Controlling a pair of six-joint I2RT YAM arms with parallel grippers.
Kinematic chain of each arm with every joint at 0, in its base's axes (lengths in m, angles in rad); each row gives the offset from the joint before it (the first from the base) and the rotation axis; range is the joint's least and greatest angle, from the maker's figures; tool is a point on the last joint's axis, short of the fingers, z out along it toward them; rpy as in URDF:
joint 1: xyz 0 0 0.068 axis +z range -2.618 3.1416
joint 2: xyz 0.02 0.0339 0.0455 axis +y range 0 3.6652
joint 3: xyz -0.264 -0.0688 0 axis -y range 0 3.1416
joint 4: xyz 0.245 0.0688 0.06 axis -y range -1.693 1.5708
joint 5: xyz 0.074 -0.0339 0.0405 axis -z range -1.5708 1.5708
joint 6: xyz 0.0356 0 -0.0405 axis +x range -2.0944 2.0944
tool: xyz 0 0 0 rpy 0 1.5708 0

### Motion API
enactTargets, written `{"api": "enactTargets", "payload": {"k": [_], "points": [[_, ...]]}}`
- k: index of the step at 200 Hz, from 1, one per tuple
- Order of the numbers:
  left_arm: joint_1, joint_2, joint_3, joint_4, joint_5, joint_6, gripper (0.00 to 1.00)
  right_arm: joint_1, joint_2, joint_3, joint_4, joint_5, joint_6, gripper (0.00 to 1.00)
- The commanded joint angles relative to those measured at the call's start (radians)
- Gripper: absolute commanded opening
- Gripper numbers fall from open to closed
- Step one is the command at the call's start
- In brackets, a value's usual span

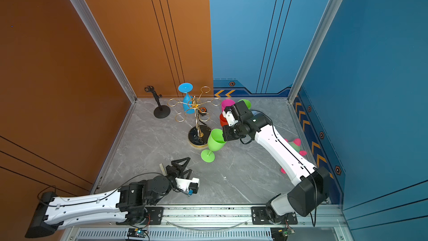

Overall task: Take the wine glass off the wine glass rack
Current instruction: Place the wine glass at the center of the table.

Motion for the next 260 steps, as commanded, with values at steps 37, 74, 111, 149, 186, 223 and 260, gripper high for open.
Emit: {"api": "enactTargets", "payload": {"k": [37, 74, 111, 149, 186, 223, 260], "points": [[0.078, -0.056, 0.187, -0.133, 0.005, -0.483, 0.85, 0.017, -0.005, 0.027, -0.036, 0.279, -0.036, 0.00], [0.179, -0.042, 0.290, -0.303, 0.049, -0.695, 0.98, 0.022, 0.033, 0.040, -0.040, 0.347, -0.054, 0.00], [0.323, 0.002, 0.335, -0.393, 0.115, -0.843, 1.00, 0.029, 0.083, 0.055, -0.039, 0.394, -0.069, 0.00], [0.450, 0.008, 0.353, -0.407, 0.171, -0.938, 0.99, 0.037, 0.132, 0.076, -0.040, 0.398, -0.078, 0.00], [0.558, 0.018, 0.358, -0.417, 0.235, -0.995, 0.98, 0.038, 0.176, 0.099, -0.040, 0.405, -0.085, 0.00], [0.632, 0.040, 0.370, -0.434, 0.258, -1.034, 0.98, 0.036, 0.210, 0.118, -0.039, 0.411, -0.090, 0.00], [0.703, 0.042, 0.370, -0.433, 0.292, -1.074, 0.98, 0.024, 0.231, 0.126, -0.034, 0.407, -0.093, 0.00]]}}
